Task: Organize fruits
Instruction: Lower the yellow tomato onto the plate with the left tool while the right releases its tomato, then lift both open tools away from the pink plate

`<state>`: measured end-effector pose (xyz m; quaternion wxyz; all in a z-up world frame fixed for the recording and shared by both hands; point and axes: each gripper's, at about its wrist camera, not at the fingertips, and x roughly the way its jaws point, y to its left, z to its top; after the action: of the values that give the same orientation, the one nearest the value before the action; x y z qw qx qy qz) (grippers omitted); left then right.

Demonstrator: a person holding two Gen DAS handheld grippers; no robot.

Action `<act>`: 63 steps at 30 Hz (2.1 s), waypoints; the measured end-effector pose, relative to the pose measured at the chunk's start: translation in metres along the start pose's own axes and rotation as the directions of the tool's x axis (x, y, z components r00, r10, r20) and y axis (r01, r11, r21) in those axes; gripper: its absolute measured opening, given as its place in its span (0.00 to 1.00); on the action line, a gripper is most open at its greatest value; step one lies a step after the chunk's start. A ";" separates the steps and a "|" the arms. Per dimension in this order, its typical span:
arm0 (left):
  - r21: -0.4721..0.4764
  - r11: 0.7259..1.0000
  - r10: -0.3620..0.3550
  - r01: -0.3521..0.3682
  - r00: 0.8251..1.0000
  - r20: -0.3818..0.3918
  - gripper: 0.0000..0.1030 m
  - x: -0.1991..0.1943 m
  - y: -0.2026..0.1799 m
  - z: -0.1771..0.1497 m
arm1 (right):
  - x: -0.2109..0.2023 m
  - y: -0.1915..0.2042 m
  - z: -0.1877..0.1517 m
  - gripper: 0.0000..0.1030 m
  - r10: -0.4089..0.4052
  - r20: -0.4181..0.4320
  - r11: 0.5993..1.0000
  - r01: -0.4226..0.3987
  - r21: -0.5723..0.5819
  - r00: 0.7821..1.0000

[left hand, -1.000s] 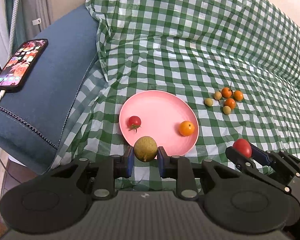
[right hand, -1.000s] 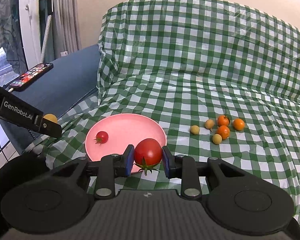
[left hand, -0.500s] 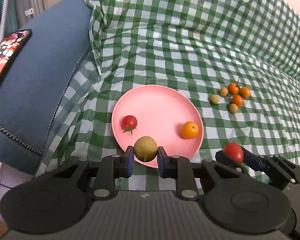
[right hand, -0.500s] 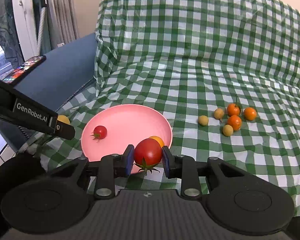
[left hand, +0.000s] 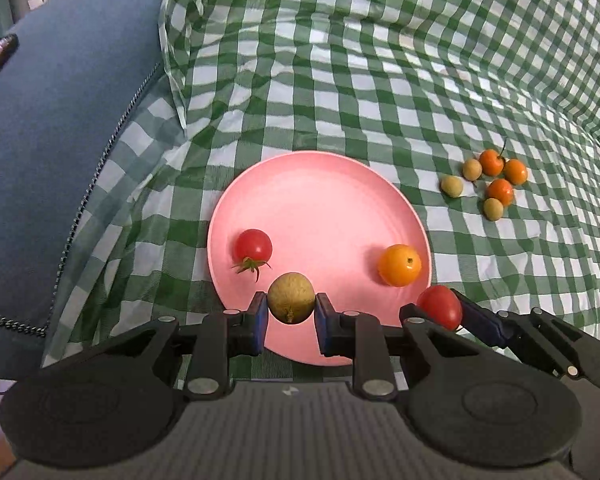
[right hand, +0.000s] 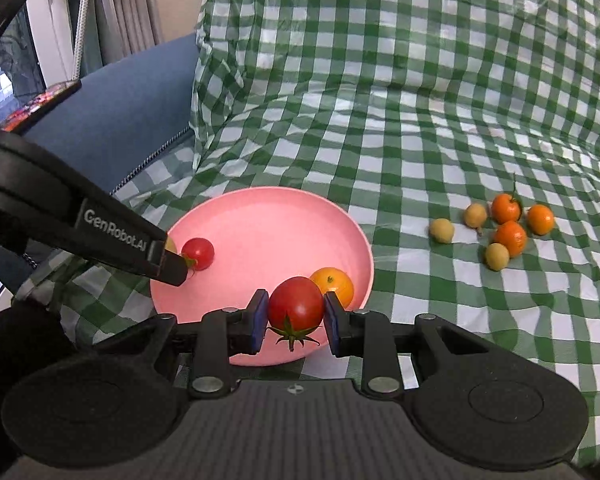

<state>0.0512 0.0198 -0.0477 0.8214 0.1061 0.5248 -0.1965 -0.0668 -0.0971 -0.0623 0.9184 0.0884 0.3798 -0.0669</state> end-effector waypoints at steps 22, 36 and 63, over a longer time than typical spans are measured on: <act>0.009 1.000 0.024 -0.023 0.995 -0.093 0.27 0.053 0.006 0.005 | 0.044 -0.003 0.004 0.30 -0.008 -0.053 0.999 0.006 -0.046 0.999; 0.012 0.999 0.031 -0.031 0.999 -0.031 1.00 0.019 0.009 0.004 | 0.016 -0.001 0.009 0.83 -0.068 -0.034 0.991 0.064 -0.117 0.997; -0.080 0.989 0.131 -0.121 0.984 0.125 1.00 -0.117 -0.005 -0.105 | -0.151 0.007 -0.034 0.94 -0.133 0.126 0.991 0.133 0.005 0.983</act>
<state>-0.0810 0.0801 0.0132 0.8679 0.0962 0.4693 -0.1315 -0.1949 -0.0745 0.0218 0.9341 0.0568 0.3263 -0.1329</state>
